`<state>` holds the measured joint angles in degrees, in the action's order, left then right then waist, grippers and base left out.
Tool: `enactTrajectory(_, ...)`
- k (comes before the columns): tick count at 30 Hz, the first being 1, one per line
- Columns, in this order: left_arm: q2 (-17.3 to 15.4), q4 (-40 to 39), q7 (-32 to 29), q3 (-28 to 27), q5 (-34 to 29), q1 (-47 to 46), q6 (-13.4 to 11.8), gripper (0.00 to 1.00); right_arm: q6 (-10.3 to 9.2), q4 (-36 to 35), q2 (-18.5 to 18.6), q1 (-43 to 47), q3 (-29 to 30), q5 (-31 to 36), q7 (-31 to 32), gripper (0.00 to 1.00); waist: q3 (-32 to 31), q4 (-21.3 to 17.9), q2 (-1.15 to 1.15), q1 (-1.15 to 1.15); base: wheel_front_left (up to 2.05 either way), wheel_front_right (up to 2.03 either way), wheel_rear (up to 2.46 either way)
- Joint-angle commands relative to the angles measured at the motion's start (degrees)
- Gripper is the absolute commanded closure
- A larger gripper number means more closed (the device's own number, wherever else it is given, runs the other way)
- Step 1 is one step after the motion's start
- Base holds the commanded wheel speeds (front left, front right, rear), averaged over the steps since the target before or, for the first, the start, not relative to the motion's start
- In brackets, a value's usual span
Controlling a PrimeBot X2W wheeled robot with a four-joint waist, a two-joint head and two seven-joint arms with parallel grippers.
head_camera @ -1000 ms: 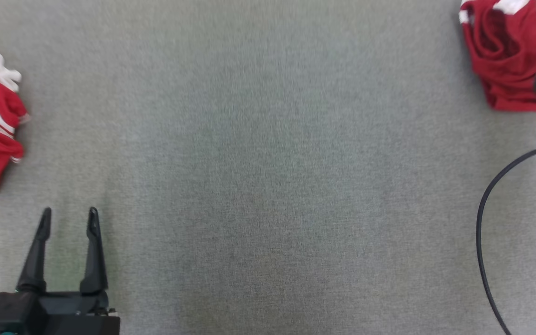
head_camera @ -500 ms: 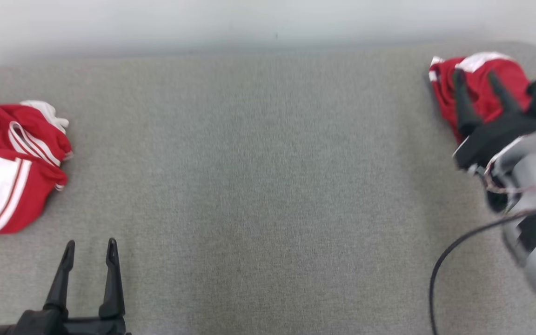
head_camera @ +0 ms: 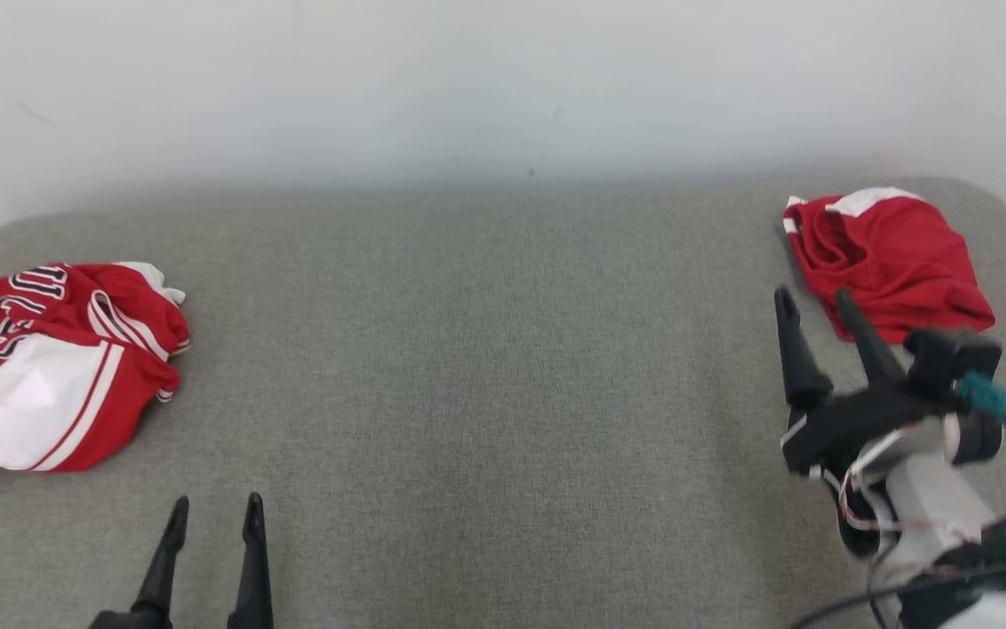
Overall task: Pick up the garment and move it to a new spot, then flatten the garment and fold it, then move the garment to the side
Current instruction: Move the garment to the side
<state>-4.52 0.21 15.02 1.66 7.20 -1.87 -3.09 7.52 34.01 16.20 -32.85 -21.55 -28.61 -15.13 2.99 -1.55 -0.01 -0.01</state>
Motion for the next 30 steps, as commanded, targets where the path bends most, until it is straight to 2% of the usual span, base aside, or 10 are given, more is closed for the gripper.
enactTrajectory(1, 0.2, 0.4, 0.2, 0.2, 0.1, 1.3, 0.1, 0.0, -0.06, -1.0, -0.5, 2.3, 0.6, 1.0, 0.0, 0.0, -2.0, 0.6, 0.01, 0.01, 0.0, 0.0, 0.0)
enactTrajectory(7, 0.5, 1.6, 0.2, 0.9, 0.5, 2.3, 0.5, 0.0, -0.06, -7.4, -3.5, 12.5, 6.3, 7.6, 0.0, 0.0, -4.0, 1.8, 0.01, 0.01, 0.0, 0.0, 0.0)
enactTrajectory(18, 0.8, 2.9, 0.2, 0.6, 0.6, 3.4, 0.5, 0.0, -0.05, -17.0, -9.2, 25.7, 10.9, 16.4, 0.0, 0.0, -5.4, 2.9, 0.01, 0.01, 0.0, 0.0, 0.0)
enactTrajectory(30, 0.2, 3.8, 0.2, 0.2, 0.3, 4.0, 1.3, 0.0, -0.05, -21.0, -12.1, 31.2, 12.1, 19.6, 0.2, 0.0, -6.0, 3.2, 0.01, 0.01, 0.0, 0.0, 0.0)
